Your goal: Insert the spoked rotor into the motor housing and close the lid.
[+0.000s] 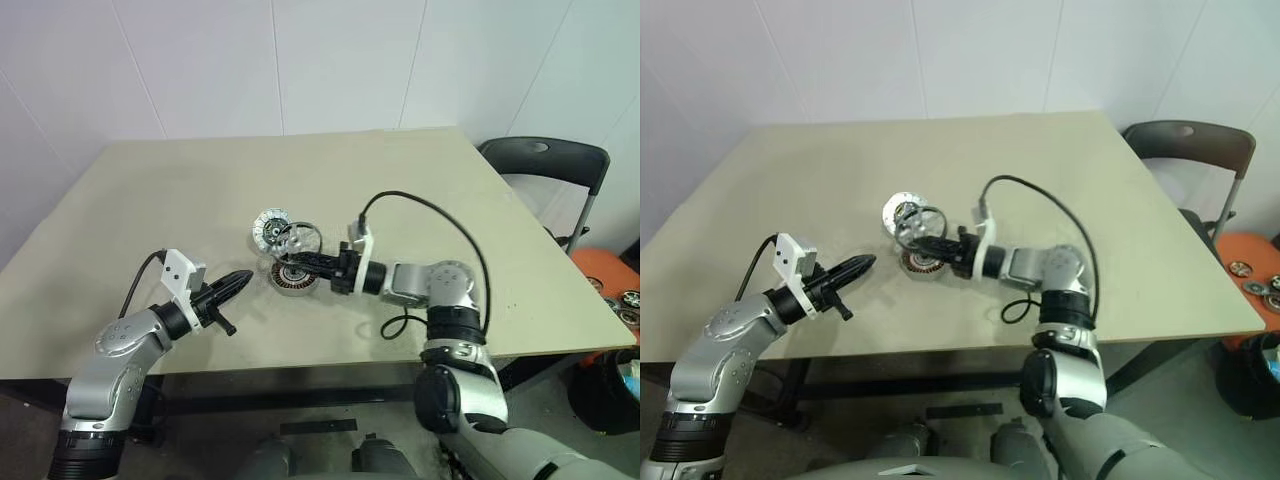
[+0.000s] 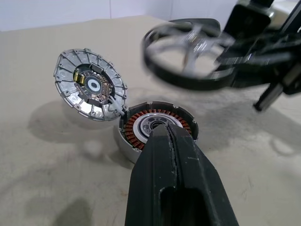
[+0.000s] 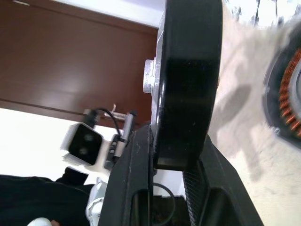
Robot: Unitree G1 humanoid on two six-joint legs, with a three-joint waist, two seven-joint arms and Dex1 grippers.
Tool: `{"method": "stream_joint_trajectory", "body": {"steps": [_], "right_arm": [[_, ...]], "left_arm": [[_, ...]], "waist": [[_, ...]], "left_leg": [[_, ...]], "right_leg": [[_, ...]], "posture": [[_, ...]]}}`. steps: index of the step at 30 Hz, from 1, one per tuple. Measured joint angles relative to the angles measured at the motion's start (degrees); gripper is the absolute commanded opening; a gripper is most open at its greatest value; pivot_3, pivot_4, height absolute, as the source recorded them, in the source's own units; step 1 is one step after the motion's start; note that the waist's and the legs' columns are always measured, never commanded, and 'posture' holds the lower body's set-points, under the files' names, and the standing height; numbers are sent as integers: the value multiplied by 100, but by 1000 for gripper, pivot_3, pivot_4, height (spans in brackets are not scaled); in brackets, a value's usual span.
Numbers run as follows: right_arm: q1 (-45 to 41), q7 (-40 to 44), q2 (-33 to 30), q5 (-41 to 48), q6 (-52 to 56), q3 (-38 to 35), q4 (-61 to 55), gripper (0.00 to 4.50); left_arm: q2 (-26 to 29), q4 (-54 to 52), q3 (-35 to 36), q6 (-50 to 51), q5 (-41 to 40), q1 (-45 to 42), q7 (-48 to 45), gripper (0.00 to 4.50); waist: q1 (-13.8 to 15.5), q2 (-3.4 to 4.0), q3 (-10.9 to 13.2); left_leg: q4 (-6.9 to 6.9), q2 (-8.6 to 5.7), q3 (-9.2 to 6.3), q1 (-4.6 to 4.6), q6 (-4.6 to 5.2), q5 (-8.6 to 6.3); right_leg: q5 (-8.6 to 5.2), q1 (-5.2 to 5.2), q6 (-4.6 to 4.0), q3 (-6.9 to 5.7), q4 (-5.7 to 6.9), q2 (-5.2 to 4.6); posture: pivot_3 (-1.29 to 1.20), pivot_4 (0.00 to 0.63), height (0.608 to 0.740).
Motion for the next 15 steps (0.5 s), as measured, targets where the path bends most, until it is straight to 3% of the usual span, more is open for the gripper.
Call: {"method": "stream_joint_trajectory", "body": {"steps": [15], "right_arm": [[2,-296,57,-266,-1090,394,785,750]], "left_arm": [[-8,-207,-5,116,19,111,136,0]], "waist": [[-18,3,1]], "left_leg": [[-3,1,0,1,-2,2]], "right_leg": [[0,-2,0,0,3,2]], "posture": [[0,0,740]]}}
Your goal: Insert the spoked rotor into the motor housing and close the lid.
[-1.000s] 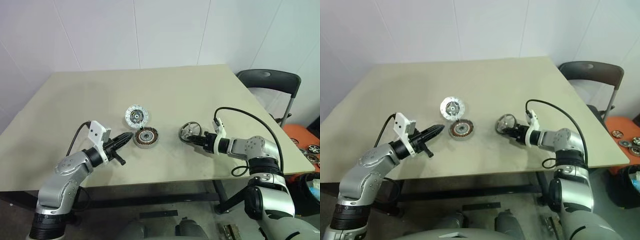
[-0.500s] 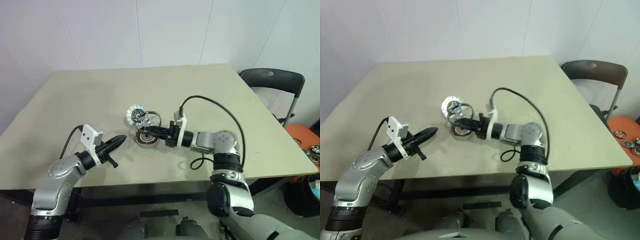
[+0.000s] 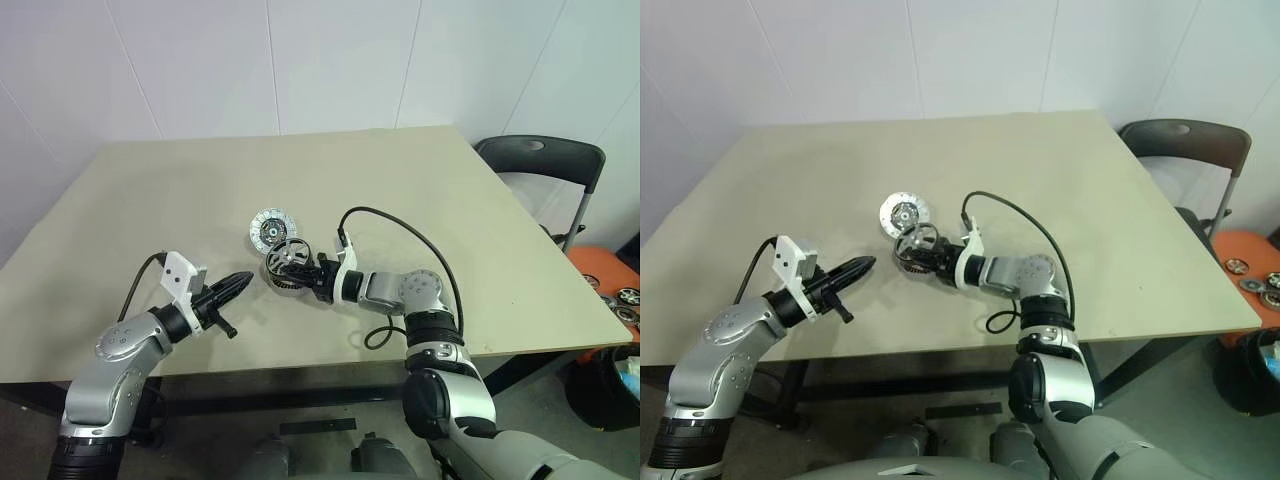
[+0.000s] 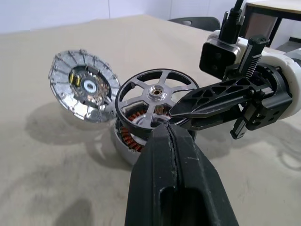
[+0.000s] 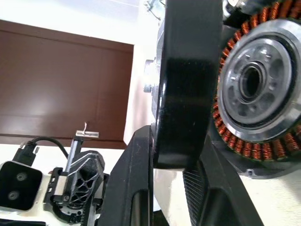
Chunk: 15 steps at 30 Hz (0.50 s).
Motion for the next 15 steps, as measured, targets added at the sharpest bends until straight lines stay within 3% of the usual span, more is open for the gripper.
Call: {"method": "stream_joint_trajectory", "body": {"steps": [15], "right_arm": [[146,-100,6,8,-110,53,33,750]], "left_arm": [[0,133,-2,-64,32,-3,-52,0]], "waist": [[-1,1,0]], "left_leg": [[0,0,0,1,0,0]], "right_leg": [[0,0,0,0,1,1]], "posture": [[0,0,740]]}}
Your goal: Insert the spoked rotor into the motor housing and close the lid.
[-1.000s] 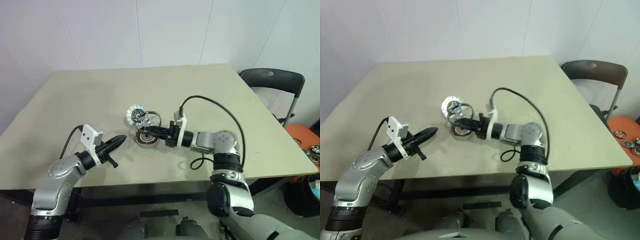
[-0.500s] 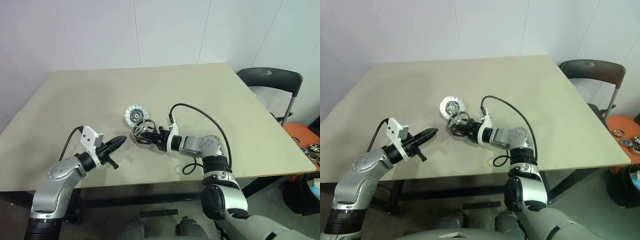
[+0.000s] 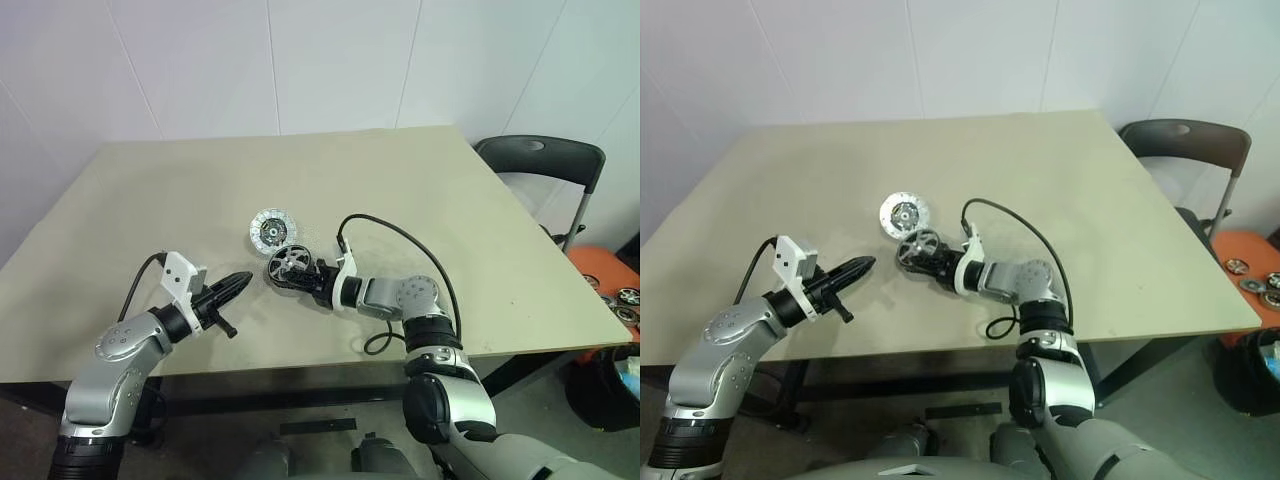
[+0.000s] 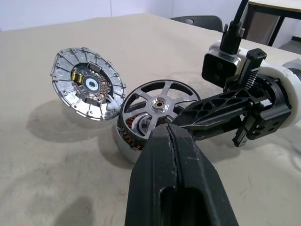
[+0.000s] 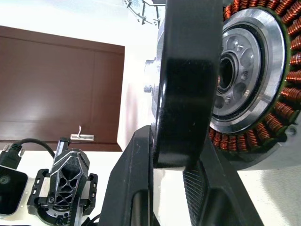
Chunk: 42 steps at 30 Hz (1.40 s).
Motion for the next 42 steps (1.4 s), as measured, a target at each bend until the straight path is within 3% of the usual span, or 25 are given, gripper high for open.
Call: {"method": "stream_joint_trajectory", "body": {"steps": [25,26,33,42], "right_arm": [[27,61,4,77,-350,-18,275,750],[26,91,5,96,-396,-20,322,1233],[-30,207,5,293,-485,-46,446,3304],[-89,289,-69,377,-318,-49,506,3304]], "left_arm": [[-85,1058,-39,-920,248,49,-515,0],[-85,1105,-39,-974,249,47,-532,0],[-81,1090,-34,-983,250,43,-503,0],[-74,845,-39,-781,248,-38,-356,0]], "waist": [[0,2,-1],[-3,1,-1],[-6,9,-6],[-7,11,-8]], "left_leg": [[0,0,0,12,0,0],[0,0,0,17,0,0],[-4,7,1,75,-1,0],[-12,13,4,70,-1,0]], "right_leg": [[0,7,0,0,0,-1],[0,8,-1,0,0,-1],[-9,41,-29,-1,1,1],[6,28,-17,-10,1,-1]], "posture": [[0,0,740],[0,0,740],[0,0,740],[0,0,740]]}}
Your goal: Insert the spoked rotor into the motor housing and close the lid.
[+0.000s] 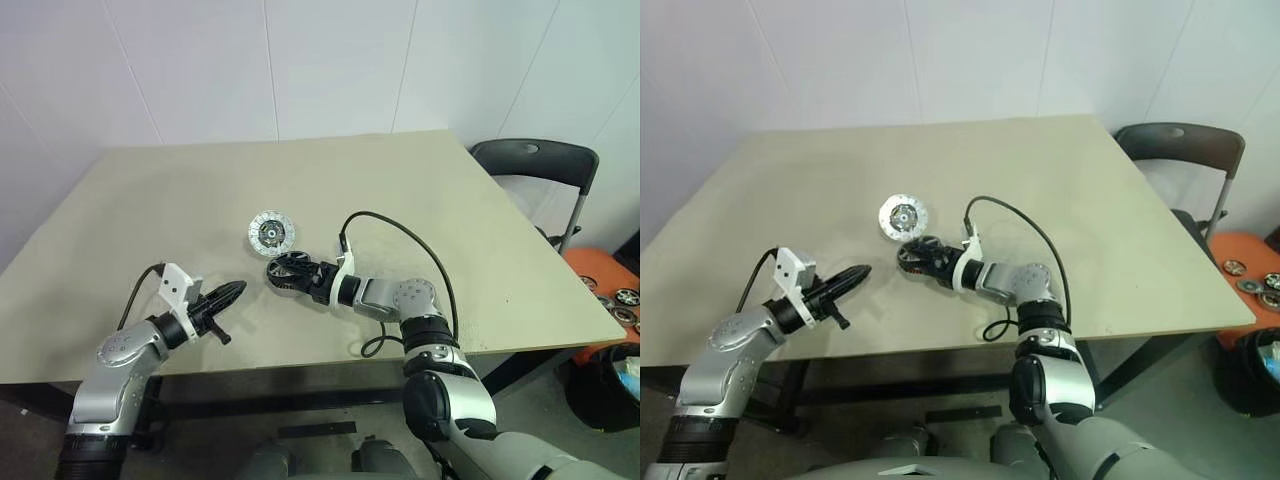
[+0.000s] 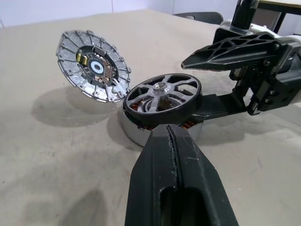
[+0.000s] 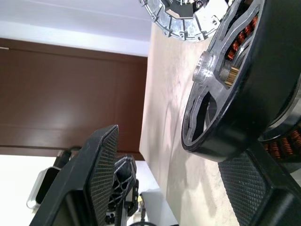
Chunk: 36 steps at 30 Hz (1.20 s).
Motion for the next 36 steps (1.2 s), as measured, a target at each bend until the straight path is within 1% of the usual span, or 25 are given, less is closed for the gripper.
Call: {"method": "stream_joint_trajectory", "body": {"steps": [2,5,10,11,13,15,17,18,21,23,26,29,31,36], "right_arm": [[-1,4,-34,24,112,0,-31,3304],[68,-28,-233,57,646,77,-363,3304],[129,-47,-970,309,1958,83,-1276,3304],[105,-22,-1208,340,2229,93,-1454,3304],[-1,9,-1430,350,2444,93,-1544,3304],[-126,101,-1588,331,2393,168,-1623,3304],[-225,273,-1651,107,1788,497,-1811,3304],[-291,377,-1613,-80,1247,705,-1942,3304],[-282,667,-1461,-645,-56,1445,-2224,2684],[-90,847,-1358,-1159,-896,2136,-2416,2067],[321,1039,-1282,-1957,-1892,3234,-2456,987],[502,1108,-1223,-2658,-2750,3982,-2349,7],[503,1094,-1129,-3013,-3235,4208,-2209,7],[520,995,-862,-3499,-3710,4435,-1954,7]], "left_arm": [[7,-39,-1,62,1,-52,7,0],[26,-72,-4,119,1,-102,1,0],[149,-47,2,209,1,-124,-71,0],[149,-11,0,214,1,-141,-96,0],[149,64,-8,219,3,-158,-130,0],[139,110,-40,219,9,-208,-147,0],[114,156,-126,216,42,-270,-151,0],[68,170,-180,210,72,-312,-150,0],[1,206,-225,193,114,-387,-125,0],[-15,231,-221,193,120,-445,-88,0],[-71,258,-223,191,120,-527,-58,0],[-72,270,-222,183,124,-530,-51,0],[-75,271,-222,168,125,-531,-46,0],[-92,251,-221,157,126,-523,24,0]], "waist": [[4,0,0],[13,2,2],[28,5,5],[27,5,5],[13,6,5],[-5,7,6],[-5,11,8],[-5,11,9],[1,9,8],[6,5,5],[16,5,6],[15,5,7],[15,4,6],[17,4,6]], "left_leg": [[-5,0,1,-5,0,0],[-7,-1,0,-13,0,0],[-1,-5,1,-29,0,0],[-1,-5,3,-31,0,0],[-2,-3,6,-34,0,0],[-3,2,9,-43,0,0],[-6,3,10,-43,0,0],[-7,4,10,-45,0,0],[-6,3,9,-52,0,0],[-6,1,8,-58,-1,-1],[1,-3,6,-66,-4,-1],[5,-5,6,-67,-6,0],[5,-4,4,-65,-8,1],[3,-3,-4,-63,-9,1]], "right_leg": [[1,-6,2,0,-1,-1],[1,-11,2,0,-4,-3],[-4,-15,-6,-1,-10,-8],[-10,-15,-17,-1,-11,-8],[-10,-13,-16,0,-11,-7],[-3,-17,-4,0,-9,-4],[1,-19,4,0,-9,-3],[2,-19,6,-1,-9,-3],[5,-25,12,-1,-10,-4],[6,-29,15,-1,-11,-5],[7,-34,15,-2,-10,-5],[8,-35,16,-2,-9,-3],[8,-36,16,-3,-8,-1],[8,-53,15,-7,-5,0]], "posture": [[0,0,740],[0,0,740],[0,0,740],[0,0,740],[0,0,740],[0,0,740],[0,0,740],[0,0,740],[0,0,740],[0,0,740],[0,0,740],[0,0,740],[0,0,740],[0,0,740]]}}
